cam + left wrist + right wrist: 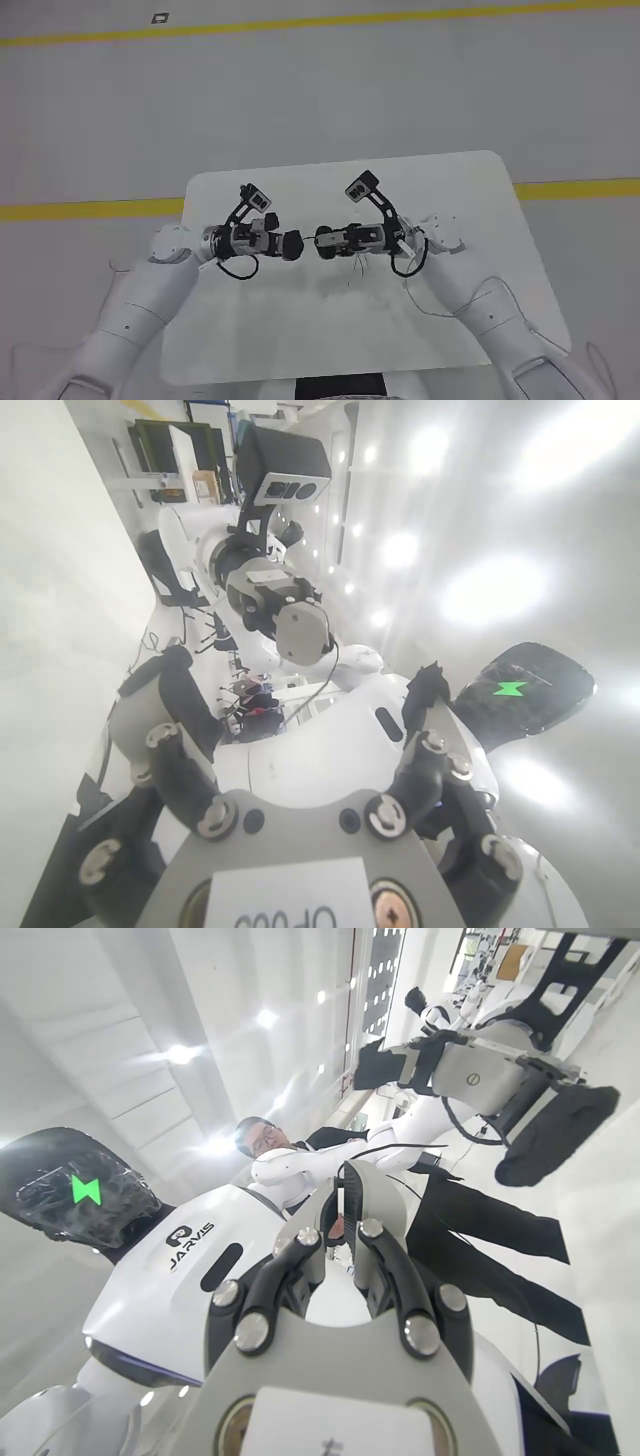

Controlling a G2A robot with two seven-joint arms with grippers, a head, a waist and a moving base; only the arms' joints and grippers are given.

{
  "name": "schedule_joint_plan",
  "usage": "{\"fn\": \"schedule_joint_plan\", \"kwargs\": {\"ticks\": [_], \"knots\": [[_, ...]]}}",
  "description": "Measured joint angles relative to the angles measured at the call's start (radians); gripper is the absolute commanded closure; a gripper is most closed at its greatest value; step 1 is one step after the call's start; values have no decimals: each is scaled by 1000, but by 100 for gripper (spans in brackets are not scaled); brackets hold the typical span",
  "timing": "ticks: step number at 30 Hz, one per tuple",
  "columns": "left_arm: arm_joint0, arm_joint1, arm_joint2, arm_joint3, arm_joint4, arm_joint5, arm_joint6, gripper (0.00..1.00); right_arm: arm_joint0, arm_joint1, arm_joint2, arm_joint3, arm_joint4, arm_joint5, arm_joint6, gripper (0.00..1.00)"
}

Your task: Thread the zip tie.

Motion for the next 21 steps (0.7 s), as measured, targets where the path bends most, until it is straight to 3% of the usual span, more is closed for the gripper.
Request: {"fn": "schedule_joint_plan", "kwargs": {"ticks": [4, 11, 21], "knots": [[-3, 1, 3, 0, 17, 1, 1, 0, 0, 0, 1, 0, 0, 0, 0, 100], [22, 0, 7, -49, -3, 9, 0, 0, -18, 5, 0, -13, -44, 2, -53, 100], [27, 5, 17, -65, -25, 12, 0, 0, -28, -7, -15, -16, -22, 0, -91, 100]]}}
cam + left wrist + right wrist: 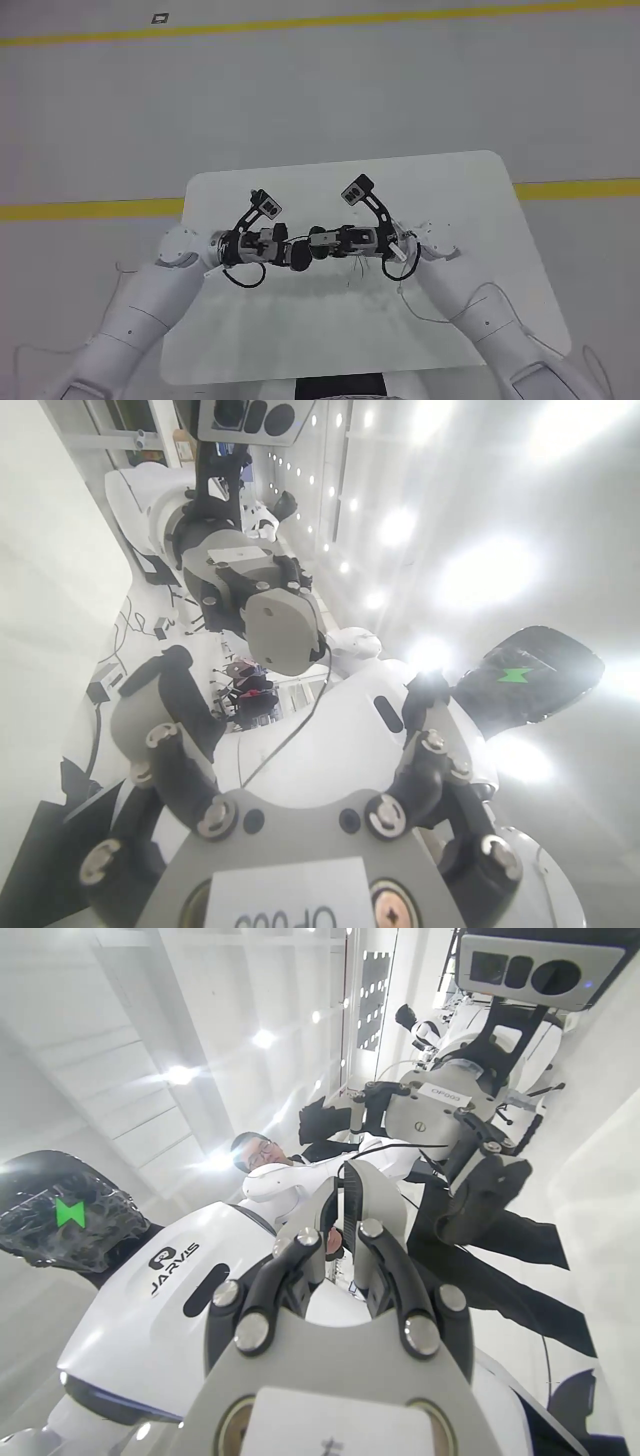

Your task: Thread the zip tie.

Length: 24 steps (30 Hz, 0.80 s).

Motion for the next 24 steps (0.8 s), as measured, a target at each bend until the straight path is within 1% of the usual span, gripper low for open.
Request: {"fn": "schedule_joint_plan", "kwargs": {"ticks": [4, 8, 12, 15, 16, 17, 18, 19, 20, 24], "knots": [[0, 0, 0, -1, 0, 0, 1, 0, 0, 0, 0, -1, -1, 0, -1, 100], [11, -2, 1, -23, 12, 10, 38, 0, -13, 1, -5, -41, -28, 7, -46, 100], [15, -3, -4, -27, 10, 12, 35, 0, -16, 2, -9, -58, -31, 1, -64, 100], [16, -4, -8, -27, 5, 13, 32, 0, -13, 3, -15, -59, -42, 11, -63, 100], [16, -4, -9, -26, 2, 13, 31, 7, -10, 4, -16, -58, -52, 16, -60, 100], [16, -5, -12, -23, -1, 13, 29, 18, -8, 5, -17, -57, -67, 20, -58, 100], [16, -5, -13, -20, -3, 13, 28, 24, -6, 7, -16, -57, -79, 23, -57, 100], [16, -5, -15, -18, -4, 13, 26, 38, -5, 8, -15, -58, -90, 25, -56, 100], [16, -5, -16, -15, -4, 14, 24, 48, -4, 11, -12, -59, -103, 27, -54, 100], [16, -6, -23, -10, -1, 18, 22, 61, -1, 20, 2, -68, -151, 37, -49, 100]]}}
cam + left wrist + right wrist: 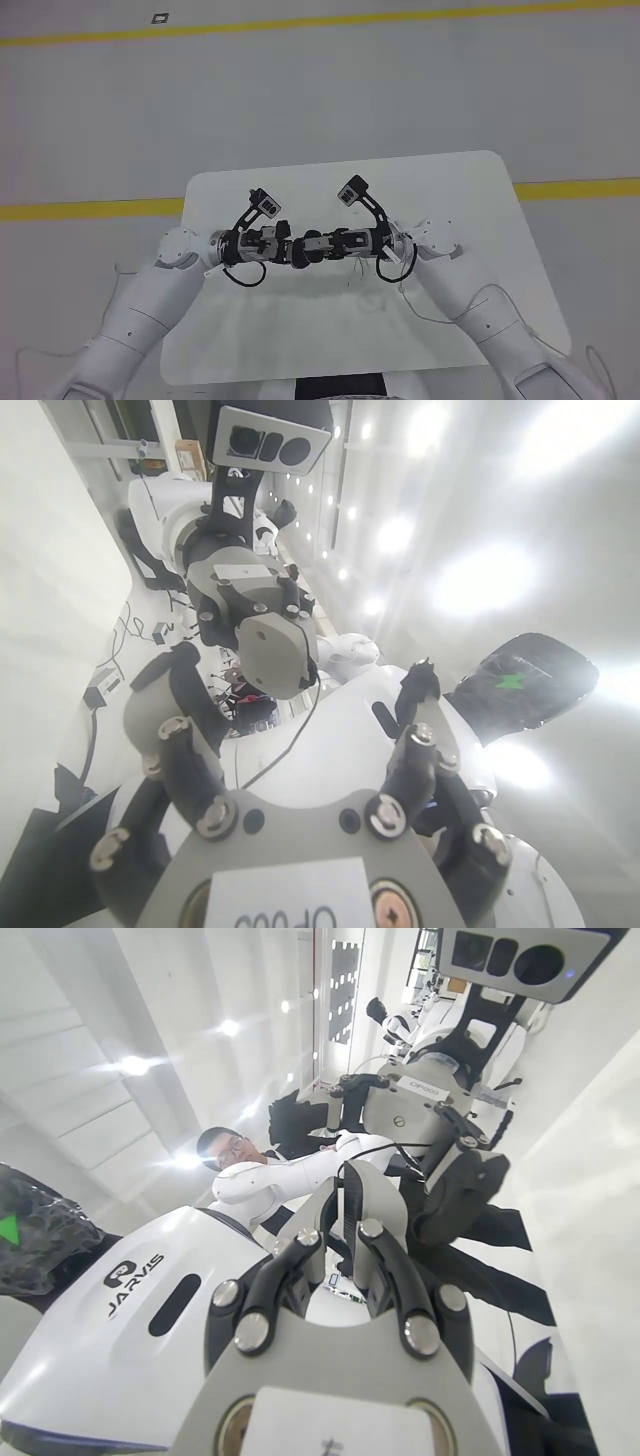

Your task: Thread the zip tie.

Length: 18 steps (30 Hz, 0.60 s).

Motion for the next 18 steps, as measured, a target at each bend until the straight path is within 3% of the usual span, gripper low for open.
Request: {"fn": "schedule_joint_plan", "kwargs": {"ticks": [6, 18], "knots": [[-2, -1, -4, 3, 16, 7, -5, 72, 5, 15, 17, -21, -88, 29, 5, 100], [7, 2, -18, 2, 64, 15, 5, 79, -4, 39, 44, -63, -139, 61, 20, 100]]}}
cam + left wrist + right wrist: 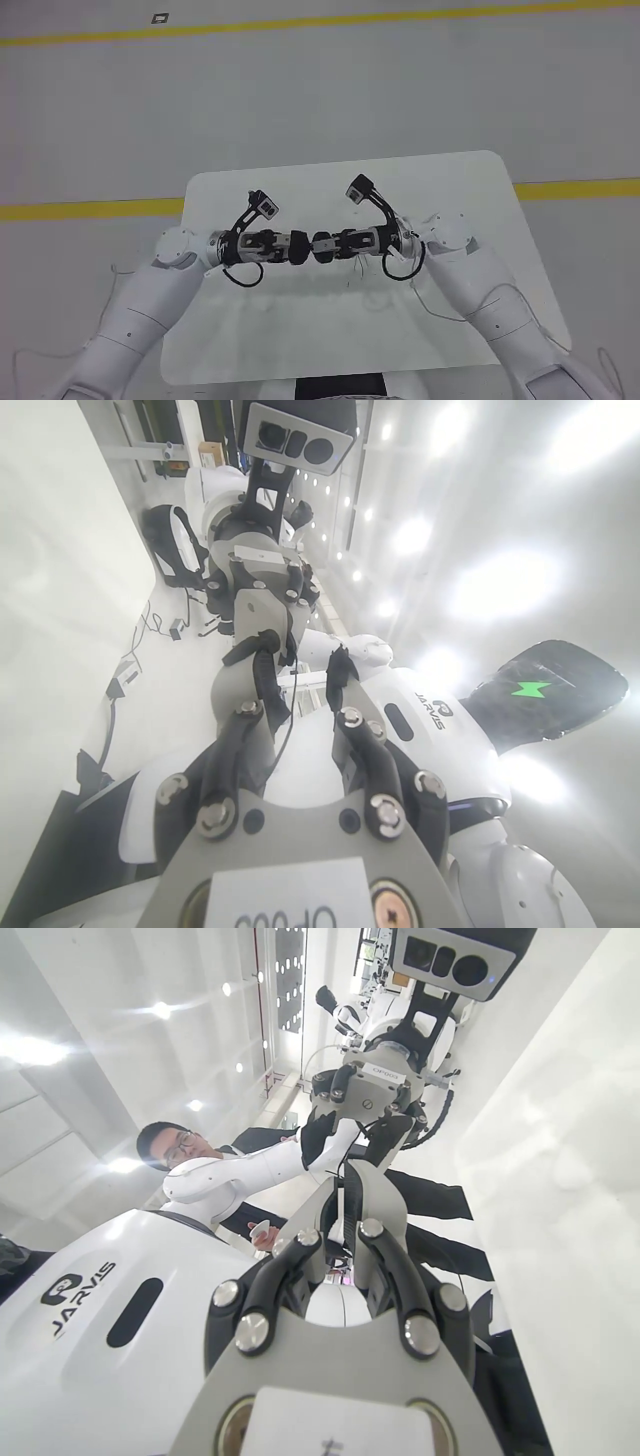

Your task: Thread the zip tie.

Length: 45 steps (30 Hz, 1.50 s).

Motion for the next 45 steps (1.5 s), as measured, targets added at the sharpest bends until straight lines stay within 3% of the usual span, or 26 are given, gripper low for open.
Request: {"fn": "schedule_joint_plan", "kwargs": {"ticks": [20, 21, 24, 25, 26, 45], "knots": [[4, -1, -3, -5, 32, 10, -4, 93, 0, 17, -24, -12, -7, 28, -14, 100], [3, -2, -3, -4, 32, 10, -5, 100, 0, 17, -24, -12, -6, 28, -14, 100], [3, -2, -3, -1, 34, 11, -6, 100, 2, 19, -28, -13, -1, 23, -10, 100], [2, -2, -3, 0, 34, 10, -7, 100, 3, 20, -30, -13, 2, 21, -7, 42], [2, -2, -3, 1, 34, 10, -8, 100, 5, 20, -32, -12, 6, 18, -3, 0], [9, 1, -25, 9, 24, 0, -27, 100, -4, 33, -18, 11, 61, -17, -28, 0]]}}
